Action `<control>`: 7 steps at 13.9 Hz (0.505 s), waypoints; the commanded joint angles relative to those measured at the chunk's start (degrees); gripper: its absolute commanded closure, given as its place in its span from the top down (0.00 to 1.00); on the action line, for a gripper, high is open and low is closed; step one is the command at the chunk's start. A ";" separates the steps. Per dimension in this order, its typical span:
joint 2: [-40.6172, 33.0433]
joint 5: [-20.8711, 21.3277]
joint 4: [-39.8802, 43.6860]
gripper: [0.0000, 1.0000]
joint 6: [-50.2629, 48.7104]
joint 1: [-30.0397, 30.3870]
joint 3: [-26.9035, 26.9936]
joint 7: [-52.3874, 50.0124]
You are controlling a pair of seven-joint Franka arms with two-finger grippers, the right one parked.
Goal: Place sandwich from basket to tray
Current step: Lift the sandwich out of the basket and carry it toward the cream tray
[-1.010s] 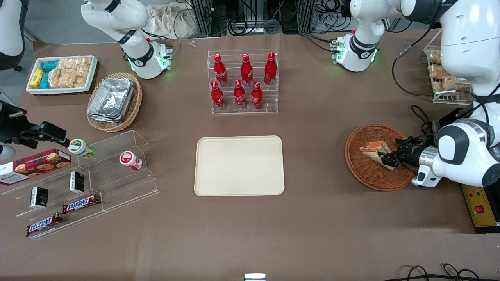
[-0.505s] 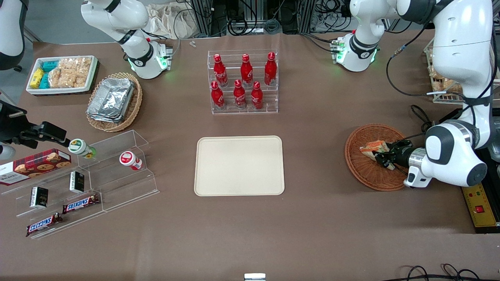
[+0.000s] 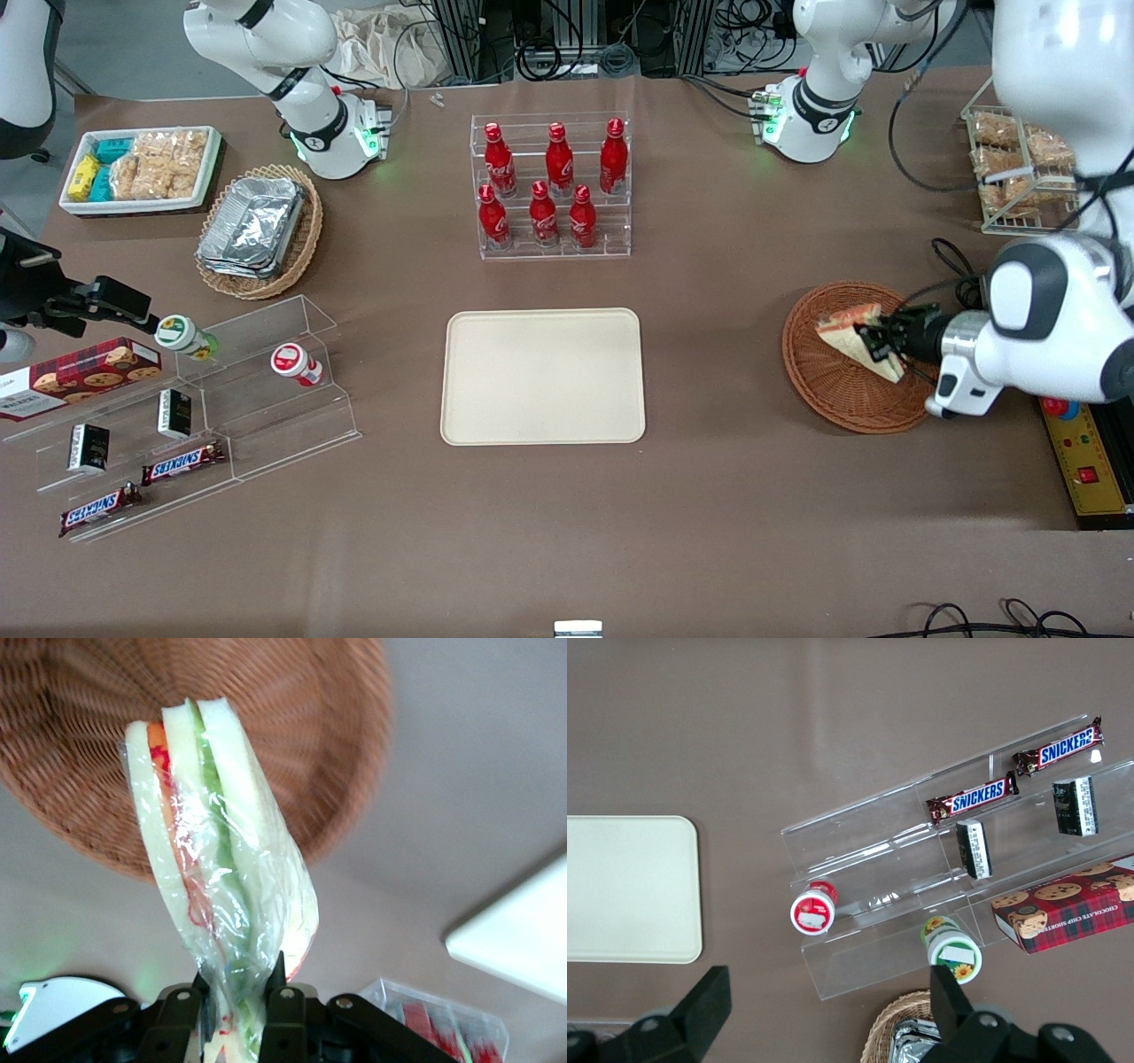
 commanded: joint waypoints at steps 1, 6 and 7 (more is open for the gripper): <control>-3.00 0.10 1.28 0.00 -0.41 -7.47 -2.58 0.26; 3.85 2.72 4.55 0.00 13.02 -22.85 -4.10 -0.18; 5.60 6.40 4.63 0.00 15.22 -26.62 -4.18 -0.44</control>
